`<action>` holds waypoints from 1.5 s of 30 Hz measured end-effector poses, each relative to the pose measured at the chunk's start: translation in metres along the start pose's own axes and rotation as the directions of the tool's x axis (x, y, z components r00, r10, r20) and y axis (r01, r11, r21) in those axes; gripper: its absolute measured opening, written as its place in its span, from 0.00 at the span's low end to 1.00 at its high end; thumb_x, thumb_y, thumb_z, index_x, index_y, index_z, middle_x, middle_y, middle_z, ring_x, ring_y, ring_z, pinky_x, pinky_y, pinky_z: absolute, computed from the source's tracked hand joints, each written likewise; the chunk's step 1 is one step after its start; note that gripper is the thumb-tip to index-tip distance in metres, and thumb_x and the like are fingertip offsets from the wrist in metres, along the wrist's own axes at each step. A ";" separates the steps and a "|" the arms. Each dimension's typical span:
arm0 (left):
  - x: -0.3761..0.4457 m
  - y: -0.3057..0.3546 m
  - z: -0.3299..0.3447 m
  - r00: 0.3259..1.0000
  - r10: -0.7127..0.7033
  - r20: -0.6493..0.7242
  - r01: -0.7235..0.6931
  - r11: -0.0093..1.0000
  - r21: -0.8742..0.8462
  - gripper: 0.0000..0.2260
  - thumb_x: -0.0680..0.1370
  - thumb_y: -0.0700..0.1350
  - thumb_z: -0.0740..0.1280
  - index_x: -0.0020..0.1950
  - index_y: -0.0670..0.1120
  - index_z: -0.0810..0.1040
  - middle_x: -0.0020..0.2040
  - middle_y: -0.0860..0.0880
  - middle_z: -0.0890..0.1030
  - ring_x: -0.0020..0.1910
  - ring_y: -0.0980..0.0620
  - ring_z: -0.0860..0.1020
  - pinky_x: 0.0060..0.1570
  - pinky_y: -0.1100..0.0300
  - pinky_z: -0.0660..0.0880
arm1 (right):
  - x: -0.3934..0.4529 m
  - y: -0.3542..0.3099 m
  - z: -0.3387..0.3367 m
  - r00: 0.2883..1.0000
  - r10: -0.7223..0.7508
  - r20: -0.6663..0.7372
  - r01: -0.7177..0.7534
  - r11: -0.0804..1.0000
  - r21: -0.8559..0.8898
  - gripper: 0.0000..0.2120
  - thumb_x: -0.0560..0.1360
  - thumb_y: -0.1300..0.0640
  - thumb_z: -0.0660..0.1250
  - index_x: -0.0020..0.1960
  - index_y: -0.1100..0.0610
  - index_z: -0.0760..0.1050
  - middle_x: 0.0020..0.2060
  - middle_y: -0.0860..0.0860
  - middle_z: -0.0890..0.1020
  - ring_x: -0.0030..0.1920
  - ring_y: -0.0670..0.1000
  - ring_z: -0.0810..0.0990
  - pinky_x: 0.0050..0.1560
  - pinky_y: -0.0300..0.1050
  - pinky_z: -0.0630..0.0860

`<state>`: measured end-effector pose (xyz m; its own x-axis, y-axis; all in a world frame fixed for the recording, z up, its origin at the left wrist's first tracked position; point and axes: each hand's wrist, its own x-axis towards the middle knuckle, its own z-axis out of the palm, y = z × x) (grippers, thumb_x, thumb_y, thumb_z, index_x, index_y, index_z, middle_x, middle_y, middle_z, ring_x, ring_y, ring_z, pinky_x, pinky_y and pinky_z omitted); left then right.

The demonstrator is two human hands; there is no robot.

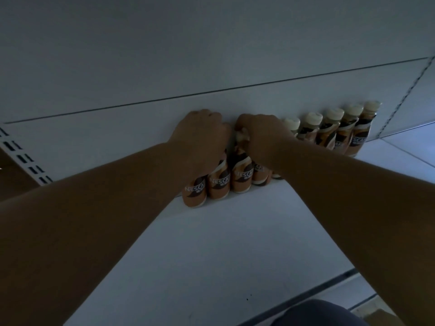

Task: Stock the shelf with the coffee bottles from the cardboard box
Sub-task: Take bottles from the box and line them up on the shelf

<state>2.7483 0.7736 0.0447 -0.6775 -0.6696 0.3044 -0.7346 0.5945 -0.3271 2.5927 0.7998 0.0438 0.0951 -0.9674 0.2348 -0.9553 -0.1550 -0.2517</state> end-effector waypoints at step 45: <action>0.097 0.069 -0.016 0.987 0.100 0.126 -0.084 0.989 -0.122 0.13 0.77 0.48 0.67 0.58 0.43 0.77 0.52 0.43 0.77 0.49 0.45 0.77 0.42 0.56 0.67 | 0.001 0.102 -0.041 0.993 0.088 0.082 -0.087 0.996 -0.018 0.12 0.77 0.58 0.61 0.60 0.52 0.72 0.48 0.53 0.77 0.46 0.53 0.75 0.39 0.45 0.69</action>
<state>2.6310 0.7566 0.0659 -0.7371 -0.6576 0.1555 -0.6740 0.6987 -0.2400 2.4840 0.7908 0.0567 0.0330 -0.9904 0.1339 -0.9648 -0.0665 -0.2544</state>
